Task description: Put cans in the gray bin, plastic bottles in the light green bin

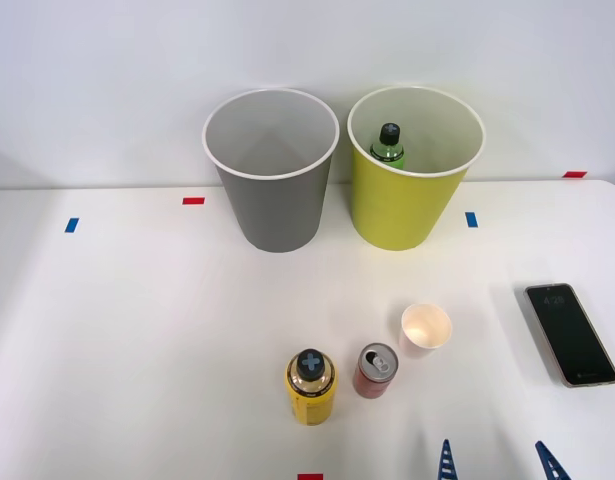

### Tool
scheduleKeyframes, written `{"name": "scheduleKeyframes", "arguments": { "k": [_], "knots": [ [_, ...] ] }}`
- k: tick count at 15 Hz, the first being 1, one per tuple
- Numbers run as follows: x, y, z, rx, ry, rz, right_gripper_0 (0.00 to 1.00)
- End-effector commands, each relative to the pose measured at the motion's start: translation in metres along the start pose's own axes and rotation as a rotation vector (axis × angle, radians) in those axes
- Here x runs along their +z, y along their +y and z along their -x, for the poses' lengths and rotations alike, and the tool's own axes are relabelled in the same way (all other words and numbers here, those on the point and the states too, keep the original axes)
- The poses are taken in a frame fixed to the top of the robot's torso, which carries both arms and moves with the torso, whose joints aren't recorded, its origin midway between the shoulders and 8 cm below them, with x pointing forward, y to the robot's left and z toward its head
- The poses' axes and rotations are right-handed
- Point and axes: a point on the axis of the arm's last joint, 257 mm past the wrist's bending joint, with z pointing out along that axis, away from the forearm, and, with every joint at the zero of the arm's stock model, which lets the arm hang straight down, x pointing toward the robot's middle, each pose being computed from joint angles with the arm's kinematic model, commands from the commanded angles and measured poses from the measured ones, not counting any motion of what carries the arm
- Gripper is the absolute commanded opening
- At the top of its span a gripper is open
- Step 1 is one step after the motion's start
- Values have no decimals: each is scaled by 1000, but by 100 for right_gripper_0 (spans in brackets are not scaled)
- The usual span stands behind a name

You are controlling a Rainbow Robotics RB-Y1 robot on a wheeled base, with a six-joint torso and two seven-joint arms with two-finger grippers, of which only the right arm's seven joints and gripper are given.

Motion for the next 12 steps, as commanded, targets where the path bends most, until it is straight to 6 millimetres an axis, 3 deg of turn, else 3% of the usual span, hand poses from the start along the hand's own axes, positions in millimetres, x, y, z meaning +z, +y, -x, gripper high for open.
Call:
{"name": "scheduleKeyframes", "arguments": {
  "k": [1,12],
  "knots": [
    [0,0,0,0,0,0,100],
    [0,0,0,0,0,0,100]
  ]
}}
